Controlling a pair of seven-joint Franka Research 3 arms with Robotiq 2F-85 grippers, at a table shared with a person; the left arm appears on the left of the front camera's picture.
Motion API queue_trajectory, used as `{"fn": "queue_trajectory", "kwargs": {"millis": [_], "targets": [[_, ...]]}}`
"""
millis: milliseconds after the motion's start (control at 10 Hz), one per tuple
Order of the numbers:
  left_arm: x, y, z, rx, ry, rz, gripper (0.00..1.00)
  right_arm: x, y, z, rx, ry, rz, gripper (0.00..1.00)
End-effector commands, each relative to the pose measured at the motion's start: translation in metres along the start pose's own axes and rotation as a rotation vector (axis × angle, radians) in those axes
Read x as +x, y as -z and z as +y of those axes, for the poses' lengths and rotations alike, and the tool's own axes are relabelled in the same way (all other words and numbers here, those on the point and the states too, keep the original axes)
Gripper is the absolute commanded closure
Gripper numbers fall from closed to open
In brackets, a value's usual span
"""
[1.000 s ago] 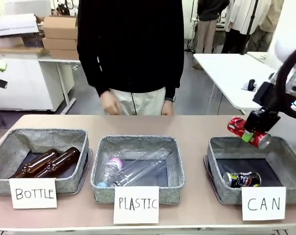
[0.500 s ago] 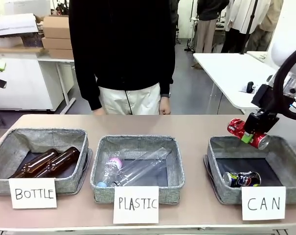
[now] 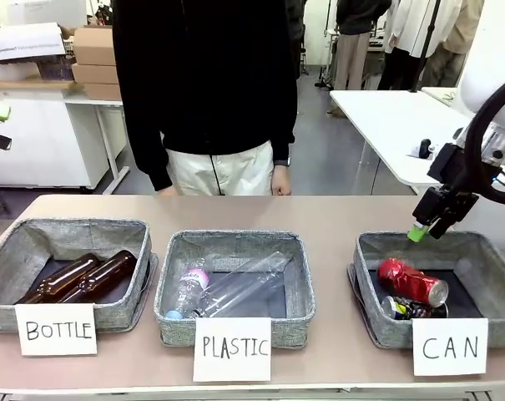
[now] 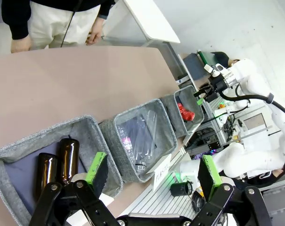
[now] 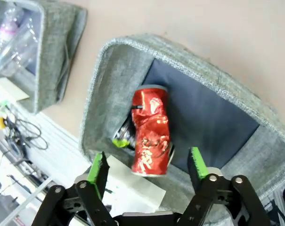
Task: Sort the can waste into the basket.
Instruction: Pick up the can waste from the table and place it in the right Fabric basket.
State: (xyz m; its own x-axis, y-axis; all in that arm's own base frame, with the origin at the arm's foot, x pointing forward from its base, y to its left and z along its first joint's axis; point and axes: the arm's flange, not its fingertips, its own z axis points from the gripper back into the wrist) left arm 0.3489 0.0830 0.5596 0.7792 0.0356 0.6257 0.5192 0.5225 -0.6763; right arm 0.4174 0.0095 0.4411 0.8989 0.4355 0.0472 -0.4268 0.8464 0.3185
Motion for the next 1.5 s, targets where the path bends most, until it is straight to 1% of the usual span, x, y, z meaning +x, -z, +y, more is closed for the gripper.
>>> {"fn": "queue_trajectory", "kwargs": {"millis": [0, 400, 500, 600, 700, 800, 900, 1000, 1100, 1400], "targets": [[0.000, -0.002, -0.003, -0.004, -0.002, 0.007, 0.00, 0.003, -0.003, -0.004, 0.018, -0.019, 0.001, 0.00], [0.000, -0.002, -0.003, -0.004, -0.002, 0.007, 0.00, 0.009, -0.006, -0.008, 0.073, -0.004, -0.033, 0.00], [0.000, -0.002, -0.003, -0.004, -0.002, 0.007, 0.00, 0.011, -0.018, -0.007, 0.230, 0.004, -0.146, 0.00], [0.000, -0.002, -0.003, -0.004, -0.002, 0.007, 0.00, 0.012, -0.037, -0.005, 0.510, 0.024, -0.363, 0.00], [0.000, -0.002, -0.003, -0.004, -0.002, 0.007, 0.00, 0.013, -0.058, -0.002, 0.819, 0.242, -0.553, 0.00], [0.000, -0.002, -0.003, -0.004, -0.002, 0.007, 0.00, 0.012, -0.071, 0.000, 1.038, 0.357, -0.546, 0.00], [0.000, -0.002, -0.003, -0.004, -0.002, 0.007, 0.00, 0.009, -0.075, 0.000, 1.142, 0.392, -0.571, 0.00], [0.000, -0.002, -0.003, -0.004, -0.002, 0.007, 0.00, 0.010, -0.076, -0.005, 1.181, 0.459, -0.607, 0.00], [0.000, -0.002, -0.003, -0.004, -0.002, 0.007, 0.00, 0.007, -0.076, 0.004, 0.668, 0.165, -0.325, 0.00], [0.000, -0.002, -0.003, -0.004, -0.002, 0.007, 0.00, 0.007, -0.076, 0.004, 0.668, 0.165, -0.325, 0.00]]}}
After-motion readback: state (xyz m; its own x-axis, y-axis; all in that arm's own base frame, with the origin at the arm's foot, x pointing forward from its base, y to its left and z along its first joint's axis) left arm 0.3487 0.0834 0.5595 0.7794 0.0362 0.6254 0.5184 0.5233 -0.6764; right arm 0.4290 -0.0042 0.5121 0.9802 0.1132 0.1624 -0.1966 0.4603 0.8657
